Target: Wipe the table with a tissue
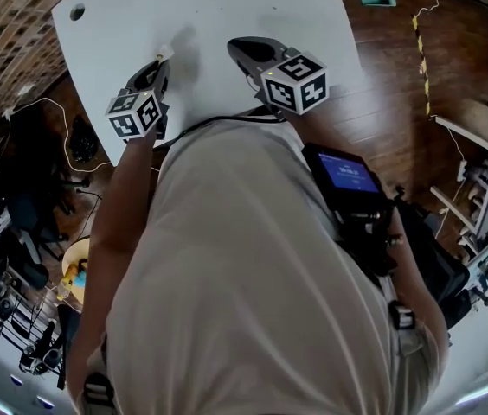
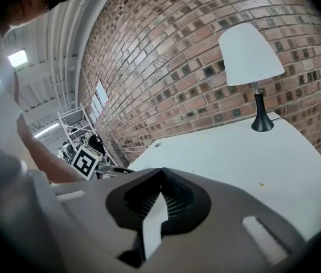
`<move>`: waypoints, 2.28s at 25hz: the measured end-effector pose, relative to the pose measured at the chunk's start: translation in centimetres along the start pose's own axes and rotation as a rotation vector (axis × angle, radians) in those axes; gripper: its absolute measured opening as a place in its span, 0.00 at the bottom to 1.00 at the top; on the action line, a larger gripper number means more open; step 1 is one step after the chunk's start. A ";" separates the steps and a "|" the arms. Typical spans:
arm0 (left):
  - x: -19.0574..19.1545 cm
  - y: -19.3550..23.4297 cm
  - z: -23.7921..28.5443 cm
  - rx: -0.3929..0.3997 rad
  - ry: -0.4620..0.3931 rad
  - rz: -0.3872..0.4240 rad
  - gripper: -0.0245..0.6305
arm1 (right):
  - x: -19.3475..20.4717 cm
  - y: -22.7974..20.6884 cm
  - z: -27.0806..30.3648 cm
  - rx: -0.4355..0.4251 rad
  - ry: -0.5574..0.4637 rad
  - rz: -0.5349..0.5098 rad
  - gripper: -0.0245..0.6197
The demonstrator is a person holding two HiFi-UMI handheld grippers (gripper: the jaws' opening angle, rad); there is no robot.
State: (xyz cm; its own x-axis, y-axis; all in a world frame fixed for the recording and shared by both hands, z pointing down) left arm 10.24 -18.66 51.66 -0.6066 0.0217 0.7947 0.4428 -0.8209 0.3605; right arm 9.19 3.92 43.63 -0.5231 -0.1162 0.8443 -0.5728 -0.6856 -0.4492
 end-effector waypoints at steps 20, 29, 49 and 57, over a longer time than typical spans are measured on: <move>-4.6 0.5 13.4 -0.249 0.155 0.095 0.12 | 0.3 -11.3 -10.0 0.141 -0.032 0.144 0.05; -3.7 -2.8 15.3 -0.301 0.214 0.191 0.12 | -0.4 -13.9 -10.9 0.141 -0.049 0.165 0.05; -1.4 -12.2 20.2 -0.210 0.277 0.327 0.12 | -1.3 -18.4 -13.2 0.085 -0.041 0.178 0.05; -0.4 -17.6 20.1 0.020 0.304 0.037 0.12 | -2.5 -19.4 -12.9 0.042 -0.055 0.166 0.05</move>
State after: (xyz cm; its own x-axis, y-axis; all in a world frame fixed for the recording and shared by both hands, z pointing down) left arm 15.96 7.31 54.81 -0.7582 -0.1828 0.6259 0.4799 -0.8063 0.3459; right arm 13.52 26.77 46.49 -0.5721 -0.2686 0.7750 -0.4540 -0.6832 -0.5719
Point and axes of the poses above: the fingertips, and each gripper's own axes: z forward along the fingers, y to its left, x out of its underside, the point moved 6 cm from there along -z, backward along the fingers, and after that the axes turned 8 degrees about -y, right-handed, at the moved point
